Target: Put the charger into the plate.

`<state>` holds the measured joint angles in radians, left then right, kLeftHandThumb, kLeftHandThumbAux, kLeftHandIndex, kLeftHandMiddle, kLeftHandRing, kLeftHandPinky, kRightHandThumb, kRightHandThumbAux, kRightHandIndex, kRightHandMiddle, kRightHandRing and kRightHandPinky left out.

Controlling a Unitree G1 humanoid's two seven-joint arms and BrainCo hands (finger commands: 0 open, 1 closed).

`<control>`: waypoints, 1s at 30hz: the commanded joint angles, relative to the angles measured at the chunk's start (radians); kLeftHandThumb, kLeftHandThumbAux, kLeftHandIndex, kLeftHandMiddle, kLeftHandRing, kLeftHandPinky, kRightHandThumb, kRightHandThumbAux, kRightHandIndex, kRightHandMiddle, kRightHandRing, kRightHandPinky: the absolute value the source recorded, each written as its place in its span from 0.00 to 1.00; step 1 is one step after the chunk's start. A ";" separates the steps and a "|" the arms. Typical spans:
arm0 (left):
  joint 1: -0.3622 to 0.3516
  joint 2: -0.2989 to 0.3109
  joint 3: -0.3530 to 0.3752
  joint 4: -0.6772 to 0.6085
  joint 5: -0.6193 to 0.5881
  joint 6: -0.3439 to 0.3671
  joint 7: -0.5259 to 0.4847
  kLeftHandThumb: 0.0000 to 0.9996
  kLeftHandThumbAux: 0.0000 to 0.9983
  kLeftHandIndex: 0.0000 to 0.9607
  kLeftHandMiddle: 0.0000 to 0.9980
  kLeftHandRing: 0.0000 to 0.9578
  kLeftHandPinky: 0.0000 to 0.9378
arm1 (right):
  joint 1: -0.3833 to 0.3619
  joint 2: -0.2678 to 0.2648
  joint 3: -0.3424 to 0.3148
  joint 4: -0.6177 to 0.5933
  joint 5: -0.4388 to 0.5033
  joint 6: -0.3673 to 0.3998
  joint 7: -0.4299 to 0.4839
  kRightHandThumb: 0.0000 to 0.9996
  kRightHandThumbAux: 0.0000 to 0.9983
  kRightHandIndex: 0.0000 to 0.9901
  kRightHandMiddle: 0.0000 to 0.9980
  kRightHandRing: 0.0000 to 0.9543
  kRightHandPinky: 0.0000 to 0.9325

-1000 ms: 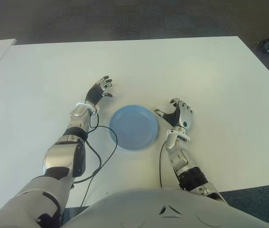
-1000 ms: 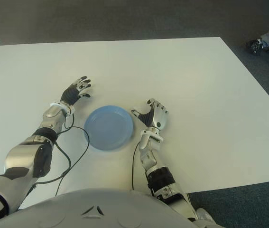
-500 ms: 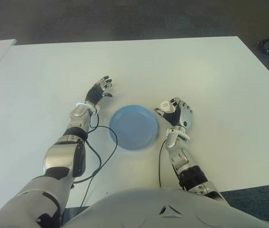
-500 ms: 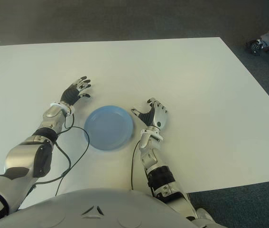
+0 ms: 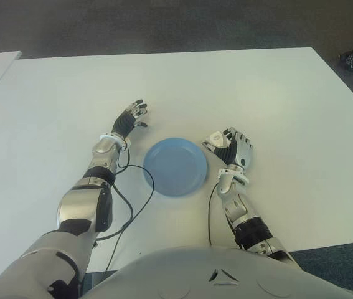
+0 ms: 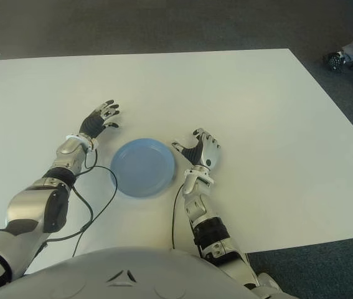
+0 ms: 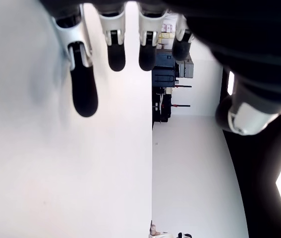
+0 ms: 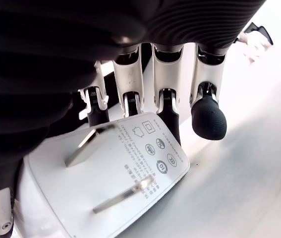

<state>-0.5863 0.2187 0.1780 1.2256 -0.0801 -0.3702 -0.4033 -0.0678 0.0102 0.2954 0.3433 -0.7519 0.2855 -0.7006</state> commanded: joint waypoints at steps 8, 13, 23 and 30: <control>0.030 -0.012 -0.008 0.024 0.010 0.032 0.004 0.00 0.48 0.03 0.11 0.12 0.14 | 0.061 -0.013 0.010 -0.029 0.011 0.057 0.073 0.86 0.68 0.40 0.54 0.85 0.84; 0.028 -0.014 -0.010 0.027 0.013 0.029 0.006 0.00 0.48 0.04 0.12 0.13 0.15 | 0.081 -0.022 0.020 -0.227 -0.028 0.120 0.147 0.86 0.68 0.40 0.54 0.86 0.85; 0.025 -0.018 -0.011 0.033 0.017 0.028 0.014 0.00 0.49 0.04 0.12 0.13 0.15 | 0.081 -0.043 0.049 -0.403 -0.103 0.154 0.218 0.85 0.68 0.40 0.54 0.87 0.86; 0.023 -0.022 -0.012 0.037 0.018 0.031 0.021 0.00 0.50 0.04 0.12 0.13 0.15 | 0.062 -0.031 0.090 -0.468 -0.167 0.154 0.245 0.86 0.68 0.40 0.54 0.89 0.88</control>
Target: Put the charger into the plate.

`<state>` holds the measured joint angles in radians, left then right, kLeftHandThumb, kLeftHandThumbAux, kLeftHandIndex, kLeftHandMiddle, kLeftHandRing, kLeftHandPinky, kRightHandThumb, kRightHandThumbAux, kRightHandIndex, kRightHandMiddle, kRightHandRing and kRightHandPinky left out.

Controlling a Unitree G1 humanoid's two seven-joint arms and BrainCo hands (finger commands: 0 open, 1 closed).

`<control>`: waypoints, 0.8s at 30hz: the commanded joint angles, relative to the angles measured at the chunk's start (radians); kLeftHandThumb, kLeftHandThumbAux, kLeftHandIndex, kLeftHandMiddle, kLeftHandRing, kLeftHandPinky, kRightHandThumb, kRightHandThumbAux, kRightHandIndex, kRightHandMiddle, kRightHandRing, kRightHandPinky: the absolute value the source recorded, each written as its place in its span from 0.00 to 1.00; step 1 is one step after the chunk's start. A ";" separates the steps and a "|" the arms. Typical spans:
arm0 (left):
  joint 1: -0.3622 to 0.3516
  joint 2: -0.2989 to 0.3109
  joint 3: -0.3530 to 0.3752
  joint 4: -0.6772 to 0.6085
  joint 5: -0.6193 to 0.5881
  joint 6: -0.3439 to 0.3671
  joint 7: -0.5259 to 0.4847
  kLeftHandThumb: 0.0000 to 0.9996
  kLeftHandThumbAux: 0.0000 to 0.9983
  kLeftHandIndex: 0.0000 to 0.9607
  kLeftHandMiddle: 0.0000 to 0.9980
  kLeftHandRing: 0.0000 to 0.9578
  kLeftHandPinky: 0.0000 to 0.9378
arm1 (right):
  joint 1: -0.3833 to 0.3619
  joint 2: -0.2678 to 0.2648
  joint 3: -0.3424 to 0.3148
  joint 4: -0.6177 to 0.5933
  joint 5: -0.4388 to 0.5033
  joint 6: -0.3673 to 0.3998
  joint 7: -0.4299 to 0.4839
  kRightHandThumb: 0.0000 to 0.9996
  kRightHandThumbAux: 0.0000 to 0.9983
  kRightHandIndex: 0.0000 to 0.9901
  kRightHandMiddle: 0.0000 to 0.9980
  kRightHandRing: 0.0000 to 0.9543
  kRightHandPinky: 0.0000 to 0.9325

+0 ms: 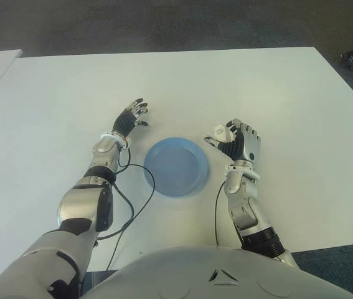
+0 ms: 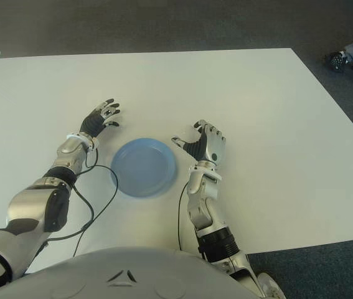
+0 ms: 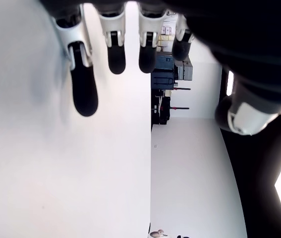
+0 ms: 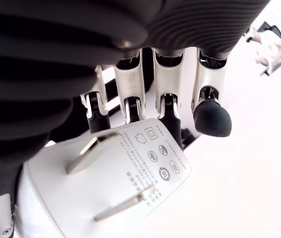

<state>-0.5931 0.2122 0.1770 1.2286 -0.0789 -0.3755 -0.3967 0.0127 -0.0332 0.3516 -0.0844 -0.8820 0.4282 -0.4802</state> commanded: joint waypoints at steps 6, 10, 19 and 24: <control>0.031 -0.017 -0.014 0.034 0.020 0.035 0.020 0.00 0.50 0.04 0.11 0.13 0.14 | -0.024 0.030 0.076 -0.072 -0.090 0.016 0.042 0.86 0.68 0.40 0.54 0.90 0.86; 0.031 -0.018 -0.016 0.034 0.022 0.035 0.023 0.00 0.51 0.04 0.11 0.12 0.14 | -0.023 0.032 0.095 -0.089 -0.111 0.014 0.060 0.86 0.68 0.41 0.54 0.90 0.88; 0.031 -0.021 -0.018 0.034 0.024 0.033 0.025 0.00 0.51 0.04 0.11 0.12 0.14 | -0.014 0.052 0.161 -0.092 -0.154 0.028 0.127 0.86 0.68 0.41 0.54 0.90 0.91; 0.030 -0.024 -0.018 0.035 0.023 0.031 0.024 0.00 0.51 0.04 0.11 0.12 0.14 | -0.012 0.054 0.196 -0.100 -0.173 0.032 0.169 0.86 0.68 0.41 0.54 0.90 0.92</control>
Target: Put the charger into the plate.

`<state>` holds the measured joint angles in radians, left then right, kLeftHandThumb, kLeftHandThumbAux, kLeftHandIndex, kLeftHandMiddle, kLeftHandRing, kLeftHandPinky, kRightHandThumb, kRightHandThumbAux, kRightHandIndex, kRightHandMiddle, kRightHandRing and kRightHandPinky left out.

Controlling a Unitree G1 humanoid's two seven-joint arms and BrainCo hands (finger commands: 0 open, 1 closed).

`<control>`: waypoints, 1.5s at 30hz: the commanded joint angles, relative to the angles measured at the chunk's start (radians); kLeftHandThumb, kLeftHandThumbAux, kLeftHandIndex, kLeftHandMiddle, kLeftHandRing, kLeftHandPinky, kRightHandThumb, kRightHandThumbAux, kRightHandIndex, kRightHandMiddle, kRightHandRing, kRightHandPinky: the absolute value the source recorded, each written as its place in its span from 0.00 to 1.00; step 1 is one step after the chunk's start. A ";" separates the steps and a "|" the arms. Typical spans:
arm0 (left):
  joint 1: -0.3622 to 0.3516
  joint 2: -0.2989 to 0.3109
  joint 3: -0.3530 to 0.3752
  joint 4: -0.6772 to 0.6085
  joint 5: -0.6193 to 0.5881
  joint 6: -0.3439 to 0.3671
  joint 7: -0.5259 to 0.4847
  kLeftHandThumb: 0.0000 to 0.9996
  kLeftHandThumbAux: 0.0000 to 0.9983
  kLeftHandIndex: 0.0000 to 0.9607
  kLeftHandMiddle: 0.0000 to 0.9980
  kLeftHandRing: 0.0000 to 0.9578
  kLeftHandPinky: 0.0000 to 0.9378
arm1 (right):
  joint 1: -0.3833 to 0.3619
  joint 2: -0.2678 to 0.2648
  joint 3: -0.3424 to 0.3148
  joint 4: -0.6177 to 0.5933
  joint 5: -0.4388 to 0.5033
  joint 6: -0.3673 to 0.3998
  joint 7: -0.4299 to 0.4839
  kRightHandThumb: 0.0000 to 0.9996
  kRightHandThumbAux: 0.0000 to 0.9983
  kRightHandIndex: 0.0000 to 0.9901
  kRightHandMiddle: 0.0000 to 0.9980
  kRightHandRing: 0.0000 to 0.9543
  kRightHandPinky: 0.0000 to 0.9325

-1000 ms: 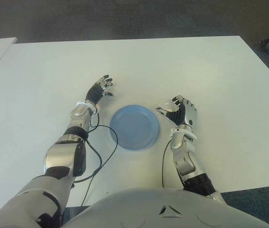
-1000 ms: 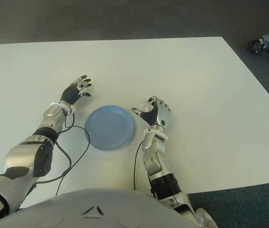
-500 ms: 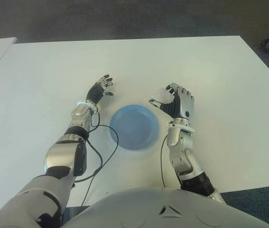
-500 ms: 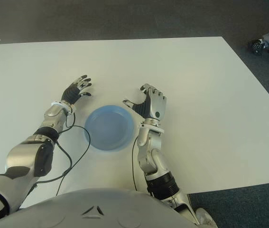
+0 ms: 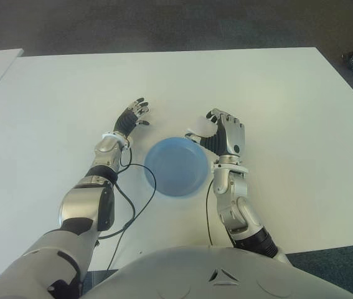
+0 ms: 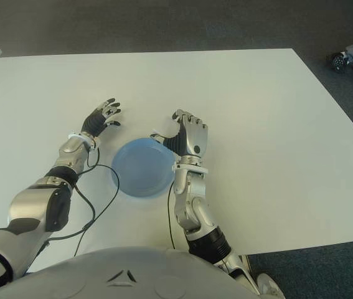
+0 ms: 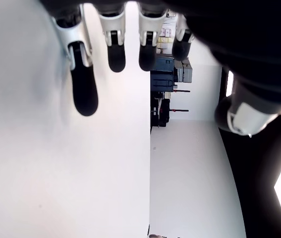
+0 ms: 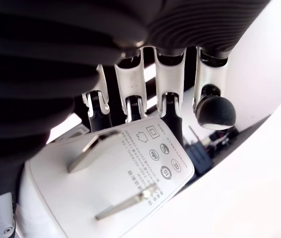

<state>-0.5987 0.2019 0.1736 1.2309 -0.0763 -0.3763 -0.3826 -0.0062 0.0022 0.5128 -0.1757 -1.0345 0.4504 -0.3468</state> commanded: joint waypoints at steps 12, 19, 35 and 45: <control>0.035 -0.019 -0.012 0.032 0.017 0.032 0.008 0.00 0.50 0.03 0.11 0.12 0.15 | 0.010 0.004 0.104 0.025 -0.038 -0.025 0.044 0.86 0.68 0.40 0.54 0.90 0.92; 0.034 -0.021 -0.012 0.031 0.018 0.033 0.015 0.00 0.50 0.03 0.11 0.12 0.16 | 0.010 -0.007 0.160 0.026 -0.077 -0.022 0.074 0.86 0.68 0.40 0.54 0.88 0.86; 0.031 -0.024 -0.017 0.028 0.021 0.035 0.025 0.00 0.48 0.04 0.11 0.13 0.16 | 0.025 0.017 0.180 0.069 -0.074 -0.023 0.018 0.85 0.68 0.40 0.56 0.84 0.86; 0.030 -0.027 -0.013 0.032 0.017 0.032 0.020 0.00 0.48 0.04 0.12 0.13 0.17 | 0.009 -0.028 0.181 0.115 -0.081 -0.052 -0.011 0.41 0.33 0.11 0.11 0.11 0.11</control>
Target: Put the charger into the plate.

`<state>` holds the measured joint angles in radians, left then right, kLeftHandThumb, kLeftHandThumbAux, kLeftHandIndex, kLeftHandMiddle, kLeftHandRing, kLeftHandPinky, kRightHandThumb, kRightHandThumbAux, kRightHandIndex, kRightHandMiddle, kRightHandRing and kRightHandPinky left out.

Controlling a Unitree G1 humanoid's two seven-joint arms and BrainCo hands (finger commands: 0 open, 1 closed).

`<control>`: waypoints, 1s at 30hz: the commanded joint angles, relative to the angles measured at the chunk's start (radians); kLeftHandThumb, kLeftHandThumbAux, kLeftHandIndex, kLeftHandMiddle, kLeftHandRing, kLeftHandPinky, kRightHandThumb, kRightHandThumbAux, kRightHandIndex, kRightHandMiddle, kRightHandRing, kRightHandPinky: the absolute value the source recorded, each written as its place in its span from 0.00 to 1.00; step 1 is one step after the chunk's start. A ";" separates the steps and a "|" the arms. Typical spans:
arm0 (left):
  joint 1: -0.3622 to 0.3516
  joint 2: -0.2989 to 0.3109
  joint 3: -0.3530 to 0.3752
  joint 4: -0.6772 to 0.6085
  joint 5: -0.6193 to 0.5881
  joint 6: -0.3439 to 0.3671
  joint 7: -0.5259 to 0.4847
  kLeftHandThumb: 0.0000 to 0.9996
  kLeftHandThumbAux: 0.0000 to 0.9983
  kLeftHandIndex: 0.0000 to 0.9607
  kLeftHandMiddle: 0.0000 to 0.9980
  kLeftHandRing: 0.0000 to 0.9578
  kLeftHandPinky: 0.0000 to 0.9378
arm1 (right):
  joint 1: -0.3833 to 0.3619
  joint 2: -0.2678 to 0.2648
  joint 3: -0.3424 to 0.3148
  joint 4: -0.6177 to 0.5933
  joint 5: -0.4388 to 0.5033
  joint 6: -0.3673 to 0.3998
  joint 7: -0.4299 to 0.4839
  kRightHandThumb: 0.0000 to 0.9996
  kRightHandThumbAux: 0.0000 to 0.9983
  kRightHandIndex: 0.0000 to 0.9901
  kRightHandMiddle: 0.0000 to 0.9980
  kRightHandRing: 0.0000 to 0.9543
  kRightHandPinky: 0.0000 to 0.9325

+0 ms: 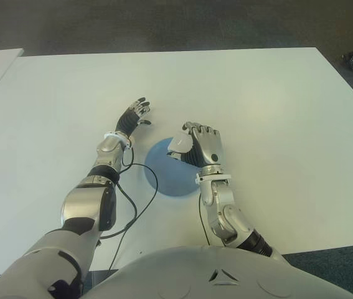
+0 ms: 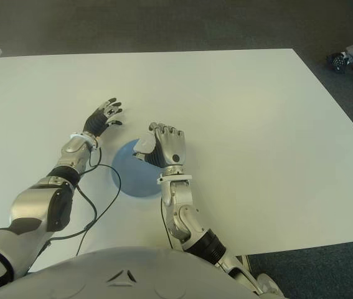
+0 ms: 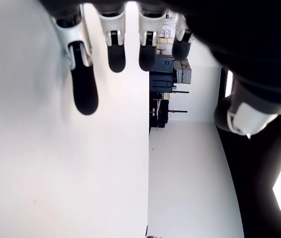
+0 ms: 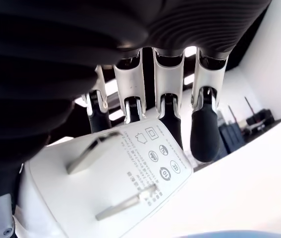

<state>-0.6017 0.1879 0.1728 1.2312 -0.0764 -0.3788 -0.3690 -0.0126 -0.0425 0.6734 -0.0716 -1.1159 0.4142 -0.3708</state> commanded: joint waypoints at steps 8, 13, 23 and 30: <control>0.035 -0.013 -0.008 0.031 0.014 0.029 0.000 0.00 0.49 0.04 0.13 0.15 0.18 | 0.024 0.008 0.024 -0.013 0.005 -0.011 0.072 0.33 0.22 0.01 0.01 0.01 0.01; 0.036 -0.013 -0.007 0.032 0.013 0.023 -0.004 0.00 0.49 0.05 0.13 0.14 0.18 | 0.028 -0.005 0.015 -0.031 0.019 -0.037 0.075 0.29 0.15 0.00 0.00 0.00 0.00; 0.039 -0.015 -0.009 0.030 0.017 0.008 0.010 0.00 0.52 0.05 0.10 0.12 0.15 | 0.032 -0.021 -0.010 -0.043 0.055 -0.104 0.060 0.27 0.07 0.00 0.00 0.00 0.00; 0.041 -0.015 -0.014 0.029 0.022 0.000 0.013 0.00 0.54 0.05 0.10 0.11 0.14 | 0.040 -0.026 -0.039 -0.049 0.081 -0.156 0.025 0.25 0.06 0.00 0.00 0.00 0.00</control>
<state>-0.5980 0.1826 0.1732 1.2357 -0.0752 -0.4028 -0.3675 0.0093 -0.0615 0.6506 -0.1179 -1.0551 0.2766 -0.3317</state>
